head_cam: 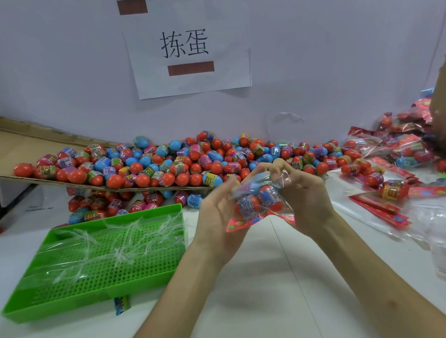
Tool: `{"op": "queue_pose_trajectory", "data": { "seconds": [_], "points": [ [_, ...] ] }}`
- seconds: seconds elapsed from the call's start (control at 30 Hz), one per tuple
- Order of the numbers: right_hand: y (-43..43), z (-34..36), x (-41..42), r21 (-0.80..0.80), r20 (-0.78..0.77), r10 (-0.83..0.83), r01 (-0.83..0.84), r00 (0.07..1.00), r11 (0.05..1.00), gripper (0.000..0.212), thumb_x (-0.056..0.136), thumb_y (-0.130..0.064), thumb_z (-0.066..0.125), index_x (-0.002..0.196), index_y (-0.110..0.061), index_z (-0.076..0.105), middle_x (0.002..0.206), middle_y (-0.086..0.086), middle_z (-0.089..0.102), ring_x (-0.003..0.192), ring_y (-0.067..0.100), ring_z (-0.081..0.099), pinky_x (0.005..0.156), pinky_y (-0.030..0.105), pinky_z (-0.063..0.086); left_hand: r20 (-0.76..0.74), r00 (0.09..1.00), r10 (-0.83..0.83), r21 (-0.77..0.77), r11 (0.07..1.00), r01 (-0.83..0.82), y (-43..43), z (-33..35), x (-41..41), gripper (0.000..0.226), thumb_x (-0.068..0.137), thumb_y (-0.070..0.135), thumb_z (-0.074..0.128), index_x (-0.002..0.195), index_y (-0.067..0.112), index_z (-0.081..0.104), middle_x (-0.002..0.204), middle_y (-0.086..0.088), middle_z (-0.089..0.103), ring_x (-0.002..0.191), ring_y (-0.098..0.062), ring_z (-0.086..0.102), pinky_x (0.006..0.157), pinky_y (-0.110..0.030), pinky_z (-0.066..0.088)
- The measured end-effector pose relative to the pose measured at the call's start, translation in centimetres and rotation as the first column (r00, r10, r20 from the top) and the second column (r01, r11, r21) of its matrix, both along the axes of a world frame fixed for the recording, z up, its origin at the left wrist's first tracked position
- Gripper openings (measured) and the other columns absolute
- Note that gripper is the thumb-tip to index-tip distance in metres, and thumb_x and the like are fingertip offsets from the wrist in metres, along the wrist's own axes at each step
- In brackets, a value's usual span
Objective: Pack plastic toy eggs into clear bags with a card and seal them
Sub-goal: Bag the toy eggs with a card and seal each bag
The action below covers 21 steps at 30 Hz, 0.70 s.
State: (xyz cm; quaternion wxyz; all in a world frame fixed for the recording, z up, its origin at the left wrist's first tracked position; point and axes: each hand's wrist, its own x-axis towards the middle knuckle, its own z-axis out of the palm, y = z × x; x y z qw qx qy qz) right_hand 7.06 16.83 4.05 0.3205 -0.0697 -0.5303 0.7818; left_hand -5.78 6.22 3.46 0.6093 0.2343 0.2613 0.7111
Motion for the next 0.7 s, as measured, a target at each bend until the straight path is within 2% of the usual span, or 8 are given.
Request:
{"op": "queue_pose_trajectory", "data": {
  "seconds": [0.07, 0.1, 0.13, 0.2, 0.37, 0.5, 0.6, 0.7],
  "points": [
    [0.0, -0.1, 0.0, -0.003, -0.018, 0.030, -0.030, 0.999, 1.000, 0.010, 0.073, -0.013, 0.056, 0.073, -0.018, 0.065, 0.102, 0.007, 0.066, 0.098, 0.027, 0.066, 0.078, 0.041, 0.059, -0.003, 1.000, -0.031, 0.034, 0.999, 0.031, -0.2, 0.2, 0.1, 0.010, 0.084, 0.011, 0.067, 0.094, 0.010, 0.070, 0.115, -0.013, 0.074, 0.099, -0.024, 0.074, 0.080, -0.033, 0.061],
    [-0.1, 0.0, 0.0, -0.009, -0.040, 0.051, -0.051, 0.998, 0.999, 0.004, 0.070, -0.016, 0.066, 0.074, -0.018, 0.065, 0.103, 0.008, 0.066, 0.100, 0.028, 0.065, 0.079, 0.042, 0.059, 0.005, 1.000, -0.022, 0.041, 0.999, 0.022, -0.2, 0.1, 0.2, 0.009, 0.082, 0.004, 0.065, 0.085, 0.013, 0.064, 0.116, -0.013, 0.074, 0.097, -0.024, 0.075, 0.077, -0.033, 0.062],
    [0.0, -0.1, -0.1, -0.016, -0.068, 0.072, -0.073, 0.995, 0.997, 0.013, 0.067, -0.019, 0.075, 0.075, -0.018, 0.065, 0.102, 0.009, 0.065, 0.100, 0.029, 0.065, 0.079, 0.042, 0.059, 0.014, 0.999, -0.029, 0.056, 0.998, 0.029, -0.3, 0.0, 0.2, 0.014, 0.083, 0.000, 0.062, 0.082, 0.014, 0.058, 0.122, -0.013, 0.073, 0.100, -0.025, 0.075, 0.076, -0.033, 0.062],
    [0.0, -0.3, -0.2, -0.039, -0.113, 0.115, -0.121, 0.987, 0.992, 0.024, 0.063, -0.021, 0.084, 0.076, -0.017, 0.064, 0.099, 0.010, 0.064, 0.098, 0.029, 0.065, 0.077, 0.041, 0.059, 0.048, 0.997, -0.067, 0.098, 0.993, 0.062, -0.2, -0.2, 0.0, 0.019, 0.087, -0.001, 0.056, 0.084, 0.015, 0.048, 0.132, -0.015, 0.069, 0.109, -0.029, 0.074, 0.079, -0.035, 0.062],
    [0.0, -0.3, -0.1, -0.045, -0.215, 0.210, -0.224, 0.954, 0.973, 0.013, 0.075, -0.015, 0.078, 0.078, -0.019, 0.066, 0.102, 0.010, 0.068, 0.101, 0.027, 0.068, 0.079, 0.039, 0.060, 0.046, 0.991, -0.128, 0.136, 0.983, 0.121, -0.3, -0.4, -0.2, 0.025, 0.090, -0.002, 0.056, 0.108, 0.012, 0.045, 0.145, -0.015, 0.061, 0.125, -0.031, 0.066, 0.089, -0.040, 0.060],
    [-0.3, -0.1, 0.1, -0.067, -0.165, 0.133, -0.146, 0.977, 0.987, 0.014, 0.073, -0.010, 0.072, 0.075, -0.022, 0.067, 0.101, 0.008, 0.069, 0.099, 0.025, 0.068, 0.078, 0.038, 0.060, 0.017, 0.990, -0.142, 0.146, 0.980, 0.138, -0.2, -0.5, -0.5, 0.046, 0.089, 0.002, 0.061, 0.131, 0.003, 0.043, 0.144, -0.017, 0.061, 0.128, -0.033, 0.063, 0.096, -0.042, 0.059],
    [-0.5, 0.3, 0.0, -0.063, -0.046, 0.037, -0.040, 0.998, 0.997, 0.026, 0.082, -0.006, 0.057, 0.099, -0.021, 0.071, 0.113, 0.010, 0.070, 0.102, 0.023, 0.071, 0.074, 0.032, 0.060, -0.019, 0.999, -0.051, 0.202, 0.978, 0.054, -0.3, 0.0, -0.9, 0.014, 0.089, 0.005, 0.062, 0.100, 0.009, 0.054, 0.143, -0.019, 0.061, 0.125, -0.033, 0.065, 0.094, -0.042, 0.059],
    [-0.7, 0.3, -1.1, 0.046, 0.137, -0.186, 0.181, 0.973, 0.982, 0.039, 0.086, -0.018, 0.069, 0.123, -0.010, 0.059, 0.128, 0.015, 0.064, 0.117, 0.029, 0.067, 0.081, 0.031, 0.060, -0.005, 0.996, 0.092, 0.191, 0.977, -0.090, -0.1, 0.1, -1.6, 0.014, 0.089, 0.003, 0.059, 0.091, 0.017, 0.055, 0.139, -0.019, 0.064, 0.118, -0.034, 0.069, 0.087, -0.040, 0.061]
  ]
}}
